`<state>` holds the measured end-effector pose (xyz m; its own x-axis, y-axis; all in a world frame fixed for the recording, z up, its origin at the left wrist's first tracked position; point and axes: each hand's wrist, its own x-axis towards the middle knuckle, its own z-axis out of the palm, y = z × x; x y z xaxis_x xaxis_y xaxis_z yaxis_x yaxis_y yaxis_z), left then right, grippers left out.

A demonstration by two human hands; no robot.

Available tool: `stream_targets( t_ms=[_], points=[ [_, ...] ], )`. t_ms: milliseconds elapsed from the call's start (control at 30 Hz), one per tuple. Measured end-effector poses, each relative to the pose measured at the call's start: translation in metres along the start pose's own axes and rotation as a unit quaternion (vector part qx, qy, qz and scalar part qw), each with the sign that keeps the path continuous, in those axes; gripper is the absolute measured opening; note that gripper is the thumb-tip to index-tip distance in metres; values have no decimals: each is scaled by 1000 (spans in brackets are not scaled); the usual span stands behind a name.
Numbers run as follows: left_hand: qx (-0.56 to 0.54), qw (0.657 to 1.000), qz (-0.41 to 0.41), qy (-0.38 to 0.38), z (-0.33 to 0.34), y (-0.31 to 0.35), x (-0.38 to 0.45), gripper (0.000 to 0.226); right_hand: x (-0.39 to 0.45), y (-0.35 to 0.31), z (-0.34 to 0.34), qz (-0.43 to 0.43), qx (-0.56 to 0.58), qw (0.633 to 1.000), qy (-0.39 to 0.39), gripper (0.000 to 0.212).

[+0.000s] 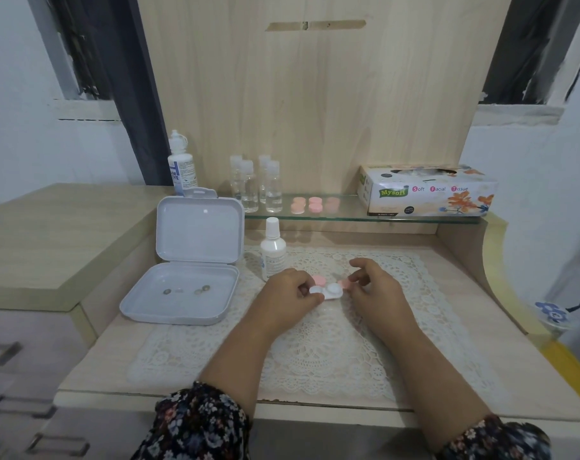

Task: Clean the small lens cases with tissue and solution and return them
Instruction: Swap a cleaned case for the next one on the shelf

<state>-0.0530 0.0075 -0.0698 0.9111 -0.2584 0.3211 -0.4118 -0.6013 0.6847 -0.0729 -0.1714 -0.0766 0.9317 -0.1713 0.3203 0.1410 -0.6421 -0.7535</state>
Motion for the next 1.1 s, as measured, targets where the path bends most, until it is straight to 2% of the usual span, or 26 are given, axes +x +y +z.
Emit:
stream_targets(
  t_ms=[200, 300, 400, 533, 700, 800, 933, 1000, 1100],
  points=[
    [-32, 999, -32, -9, -4, 1, 0, 12, -11, -12, 8, -11, -119, 992, 43, 7],
    [-38, 998, -50, -21, -11, 3, -2, 11, -14, -14, 10, -50, -169, 983, 55, 8],
    [-31, 997, -62, -18, -21, 3, -7, 11, -12, -14, 7, -45, -199, 979, 24, 12],
    [-40, 997, -69, -1, -43, 0, -16, 10, -4, -21, -1, 4, -228, 974, -13, 11],
    [-50, 994, -84, 41, -82, -10, -22, 11, 0, -45, -1, 19, -217, 974, -59, 16],
    [6, 994, -84, 66, -109, -23, -22, 14, -2, -58, 11, 3, -211, 975, -70, 15],
    [119, 987, -86, 72, -139, -42, -19, 12, -4, -74, 28, -12, -201, 976, -80, 24],
    [213, 973, -57, 63, -147, -50, -17, 13, -5, -79, 34, -22, -196, 977, -77, 25],
    [351, 935, 23, 35, -152, -59, -16, 15, -6, -82, 39, -31, -193, 978, -65, 26]
  ],
)
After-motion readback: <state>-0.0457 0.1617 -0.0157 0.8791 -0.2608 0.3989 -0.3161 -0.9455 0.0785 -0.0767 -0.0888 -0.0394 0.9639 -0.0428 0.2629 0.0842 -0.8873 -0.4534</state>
